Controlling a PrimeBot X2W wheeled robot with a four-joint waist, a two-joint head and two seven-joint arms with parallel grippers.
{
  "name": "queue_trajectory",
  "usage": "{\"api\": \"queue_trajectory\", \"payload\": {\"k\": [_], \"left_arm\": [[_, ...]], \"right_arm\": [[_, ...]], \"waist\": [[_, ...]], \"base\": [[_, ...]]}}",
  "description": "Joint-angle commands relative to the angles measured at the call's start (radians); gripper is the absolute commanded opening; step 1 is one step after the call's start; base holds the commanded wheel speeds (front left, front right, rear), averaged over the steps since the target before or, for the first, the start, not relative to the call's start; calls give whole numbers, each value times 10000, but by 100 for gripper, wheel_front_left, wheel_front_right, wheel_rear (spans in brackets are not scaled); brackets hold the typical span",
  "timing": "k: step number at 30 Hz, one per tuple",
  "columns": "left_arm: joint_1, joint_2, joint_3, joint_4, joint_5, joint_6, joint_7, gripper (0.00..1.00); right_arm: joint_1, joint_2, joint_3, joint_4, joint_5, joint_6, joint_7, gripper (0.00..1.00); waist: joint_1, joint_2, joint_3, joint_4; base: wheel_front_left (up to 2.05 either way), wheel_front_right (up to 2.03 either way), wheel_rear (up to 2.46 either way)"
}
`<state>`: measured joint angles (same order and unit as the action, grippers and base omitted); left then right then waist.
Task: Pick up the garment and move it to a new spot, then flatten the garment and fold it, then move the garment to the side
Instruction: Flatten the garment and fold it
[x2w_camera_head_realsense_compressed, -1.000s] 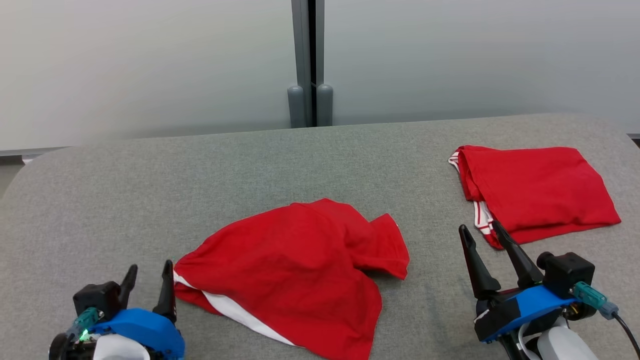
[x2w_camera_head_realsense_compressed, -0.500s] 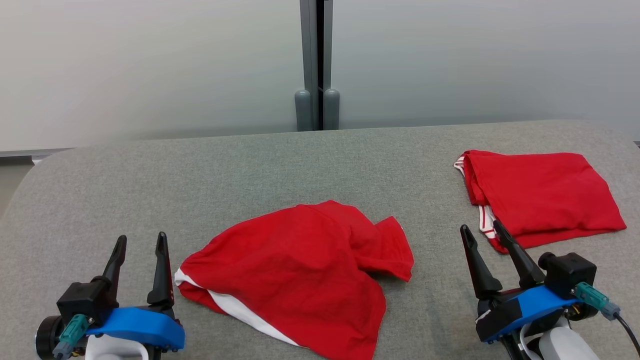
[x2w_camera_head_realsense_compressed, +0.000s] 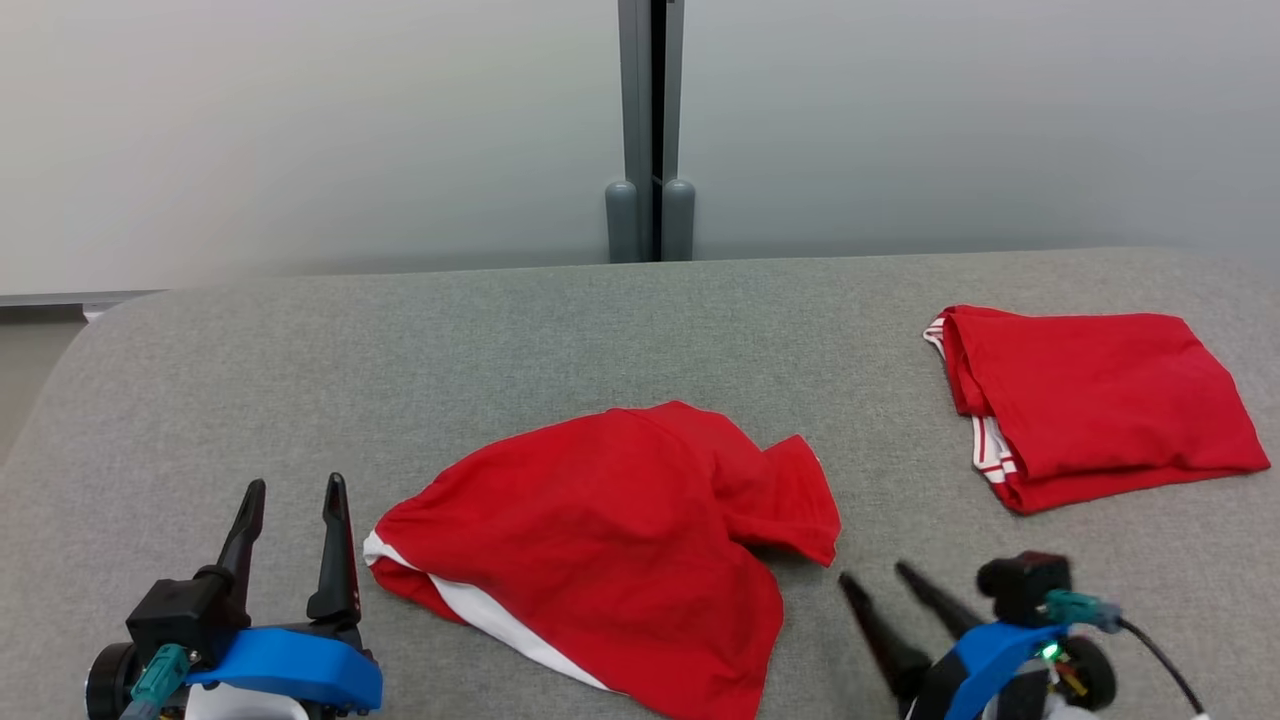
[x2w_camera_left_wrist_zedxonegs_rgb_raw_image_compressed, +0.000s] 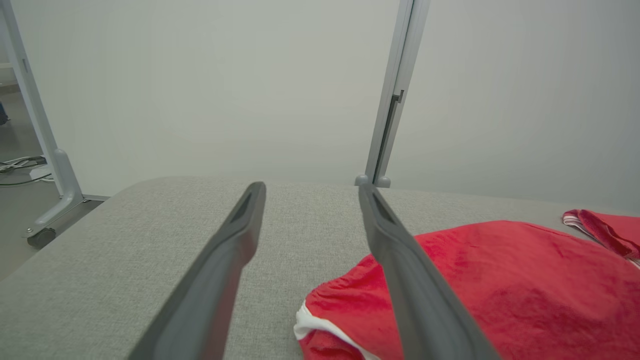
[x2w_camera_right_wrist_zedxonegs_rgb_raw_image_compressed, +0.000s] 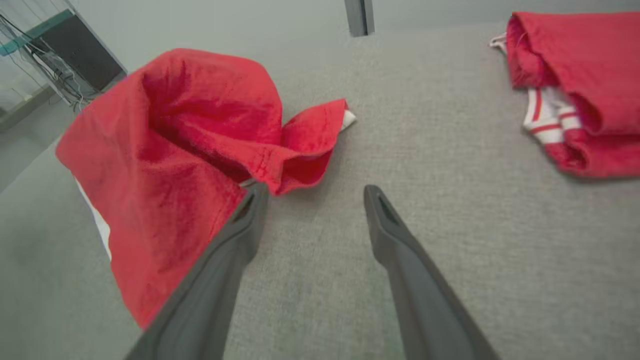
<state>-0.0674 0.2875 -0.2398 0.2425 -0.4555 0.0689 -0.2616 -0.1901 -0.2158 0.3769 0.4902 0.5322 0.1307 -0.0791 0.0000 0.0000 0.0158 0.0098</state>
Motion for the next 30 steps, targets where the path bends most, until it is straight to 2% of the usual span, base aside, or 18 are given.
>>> {"api": "queue_trajectory", "payload": {"k": [1, 5, 17, 24, 25, 26, 27, 28, 30], "left_arm": [[53, -21, 50, 18, 86, -65, -45, 100], [65, -125, 99, 55, 166, -125, -45, 100], [-52, -294, 143, 170, 283, -196, -46, 100], [-59, -361, 168, 220, 326, -212, -46, 100], [-76, -363, 172, 229, 332, -214, -46, 100], [-88, -368, 180, 234, 335, -216, -46, 100], [-91, -373, 191, 243, 330, -215, -46, 100], [-91, -373, 191, 243, 330, -215, -46, 100], [-79, -374, 189, 270, 324, -219, -46, 100]], "right_arm": [[126, -138, 304, 12, 374, 1, 448, 100], [82, -322, 1218, -96, 1659, 1, 1709, 100], [-452, -276, 2779, 749, 3776, 1, 3230, 100], [-447, -541, 3493, 749, 4484, -8, 3556, 100], [-484, -555, 3557, 724, 4515, -8, 3475, 80], [-554, -567, 3591, 677, 4555, -7, 3353, 51], [-624, -593, 3614, 636, 4581, -7, 3223, 35], [-624, -593, 3614, 636, 4581, -7, 3223, 35], [-764, -674, 3705, 497, 4625, -2, 2971, 0]], "waist": [[0, 0, -2, 32], [0, 0, 11, 165], [0, 0, 153, 937], [0, 0, 242, 1184], [0, 0, 253, 1193], [0, 0, 263, 1194], [0, 0, 270, 1187], [0, 0, 270, 1187], [0, 0, 273, 1160]], "base": [[0, 0, 0], [0, 0, 0], [0, 0, 0], [0, 0, 0], [0, 0, 0], [0, 0, 0], [0, 0, 0], [0, 0, 0], [0, 0, 0]]}}
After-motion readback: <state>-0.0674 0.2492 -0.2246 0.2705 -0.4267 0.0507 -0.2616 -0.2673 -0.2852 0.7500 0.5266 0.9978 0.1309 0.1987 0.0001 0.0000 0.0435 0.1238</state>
